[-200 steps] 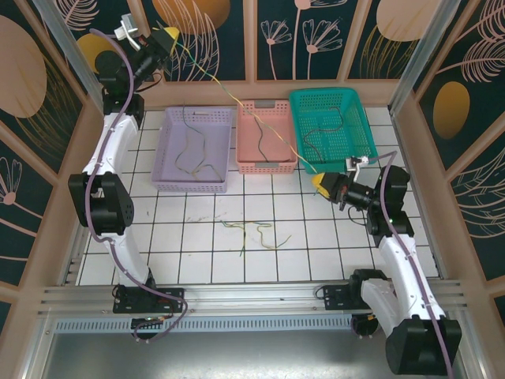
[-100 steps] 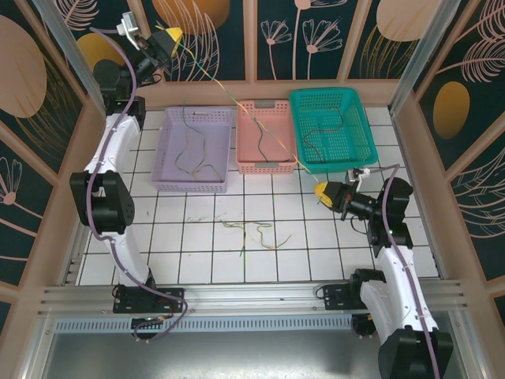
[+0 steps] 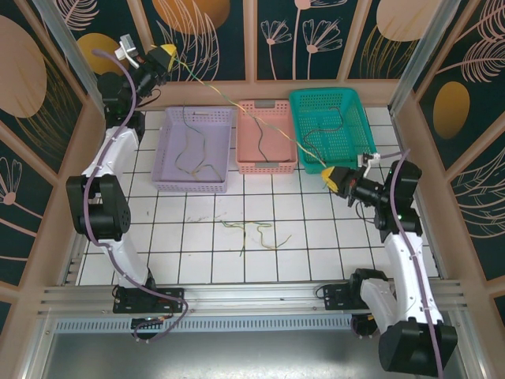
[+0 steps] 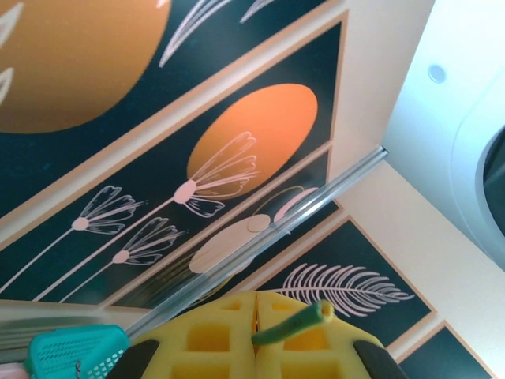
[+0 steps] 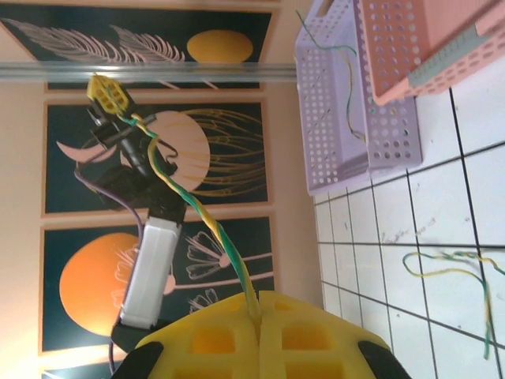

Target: Untangle the cables

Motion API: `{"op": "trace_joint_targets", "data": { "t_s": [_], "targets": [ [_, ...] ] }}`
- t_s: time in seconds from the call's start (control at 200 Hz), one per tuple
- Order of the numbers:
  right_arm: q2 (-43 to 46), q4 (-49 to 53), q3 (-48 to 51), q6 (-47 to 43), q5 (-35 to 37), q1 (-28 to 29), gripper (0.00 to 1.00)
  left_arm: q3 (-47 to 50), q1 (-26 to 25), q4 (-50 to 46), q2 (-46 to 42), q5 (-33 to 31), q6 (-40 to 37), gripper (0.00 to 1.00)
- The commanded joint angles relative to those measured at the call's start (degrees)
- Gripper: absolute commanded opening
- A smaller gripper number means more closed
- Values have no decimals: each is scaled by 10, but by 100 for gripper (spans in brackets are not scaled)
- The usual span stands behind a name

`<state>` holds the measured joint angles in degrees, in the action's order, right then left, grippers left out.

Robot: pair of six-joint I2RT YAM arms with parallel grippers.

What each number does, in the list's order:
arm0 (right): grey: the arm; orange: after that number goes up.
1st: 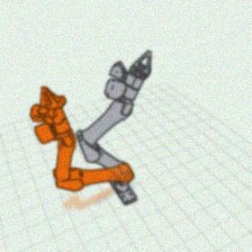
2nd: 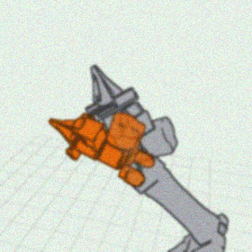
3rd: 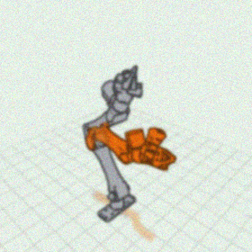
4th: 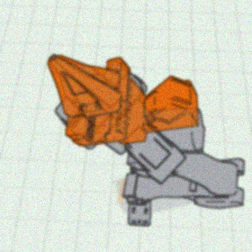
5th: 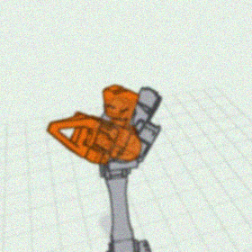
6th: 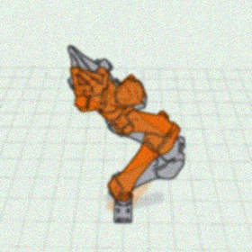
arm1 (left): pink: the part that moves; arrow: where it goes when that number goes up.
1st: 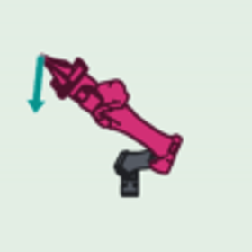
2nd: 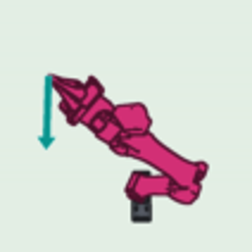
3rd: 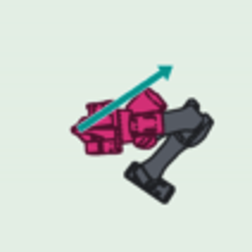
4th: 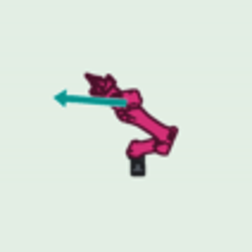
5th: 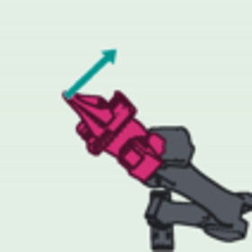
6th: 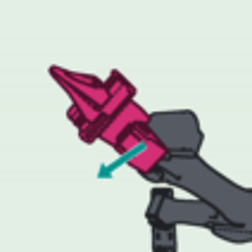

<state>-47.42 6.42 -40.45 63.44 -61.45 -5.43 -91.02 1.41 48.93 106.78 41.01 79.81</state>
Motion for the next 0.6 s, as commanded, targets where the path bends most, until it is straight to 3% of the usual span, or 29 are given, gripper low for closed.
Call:
{"op": "trace_joint_targets", "data": {
  "t_s": [0.0, 0.12, 0.205, 0.375, 0.47, 0.591],
  "targets": [
    [-22, 36, -65, -49, 49, -10, 0, 1, 37, -43, -39, -95, 3, 12],
    [-72, 14, -163, -79, 77, 8, 0, 5, 10, -165, -62, -89, -43, 41],
    [-113, 18, -228, -99, 109, 23, 0, 0, -8, -271, -79, -113, -81, 54],
    [-180, 23, -338, -117, 170, 56, 0, -9, -12, -484, -136, -208, -107, 63],
    [-207, 61, -387, -153, 213, 75, 0, -18, -12, -603, -178, -314, -124, 74],
    [-211, 34, -395, -139, 230, 75, 0, -63, -12, -727, -186, -410, -195, 89]
  ]
}}
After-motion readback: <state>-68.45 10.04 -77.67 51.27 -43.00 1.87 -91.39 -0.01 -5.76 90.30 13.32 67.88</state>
